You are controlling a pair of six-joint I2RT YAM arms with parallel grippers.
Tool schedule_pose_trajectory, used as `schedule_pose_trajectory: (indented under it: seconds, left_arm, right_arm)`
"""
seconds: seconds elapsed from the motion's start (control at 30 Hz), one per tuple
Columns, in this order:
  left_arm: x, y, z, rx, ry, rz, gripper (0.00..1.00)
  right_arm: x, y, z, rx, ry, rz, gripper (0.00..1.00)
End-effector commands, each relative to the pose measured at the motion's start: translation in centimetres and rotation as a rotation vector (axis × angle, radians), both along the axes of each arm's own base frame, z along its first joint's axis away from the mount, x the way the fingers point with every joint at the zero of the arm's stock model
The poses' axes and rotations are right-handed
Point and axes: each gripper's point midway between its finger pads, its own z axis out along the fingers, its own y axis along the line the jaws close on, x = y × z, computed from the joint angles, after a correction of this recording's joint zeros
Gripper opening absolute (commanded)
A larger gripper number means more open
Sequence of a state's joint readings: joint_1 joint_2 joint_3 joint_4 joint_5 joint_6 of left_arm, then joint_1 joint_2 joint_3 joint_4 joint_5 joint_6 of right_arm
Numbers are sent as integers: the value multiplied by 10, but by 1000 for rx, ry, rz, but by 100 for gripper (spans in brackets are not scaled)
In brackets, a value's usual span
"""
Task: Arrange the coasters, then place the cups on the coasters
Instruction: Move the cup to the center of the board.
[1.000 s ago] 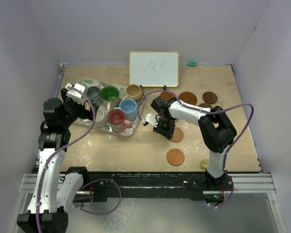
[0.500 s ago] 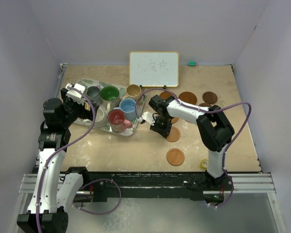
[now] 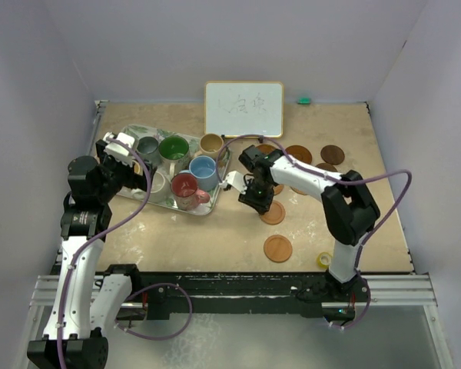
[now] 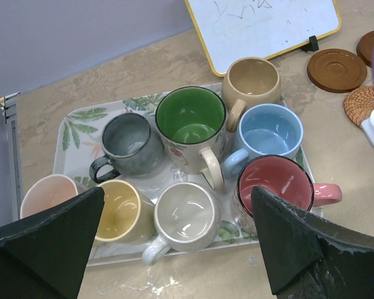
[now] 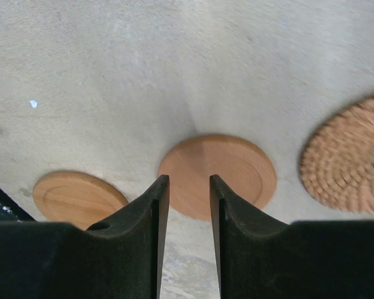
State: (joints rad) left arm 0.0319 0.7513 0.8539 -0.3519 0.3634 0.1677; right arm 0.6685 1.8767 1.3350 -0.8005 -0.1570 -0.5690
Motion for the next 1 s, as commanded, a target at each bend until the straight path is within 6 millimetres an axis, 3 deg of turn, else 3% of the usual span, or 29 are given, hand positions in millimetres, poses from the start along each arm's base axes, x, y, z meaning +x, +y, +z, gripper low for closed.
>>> schedule_pose_trajectory:
  seconds: [0.0,0.13,0.37,0.63,0.97]
  left_arm:
    - [2,0,17,5,-70,-6,98]
    - [2,0,16,5,-68,-7,98]
    - [5,-1,12,3,-56,-16,98]
    - [8,-2,8,-5,-42,-16,98]
    - [8,1,7,-1,-45,-2,98]
  right_arm:
    - [10,-12,40,70,-76,-39,37]
    - [11,-30,53,86,-93,-86,41]
    - [-9,-56,53,76,-183,-95,58]
    - [-51,-61,26,73,-171,2,67]
    - [-62,-49,-10,-11,-191,96,65]
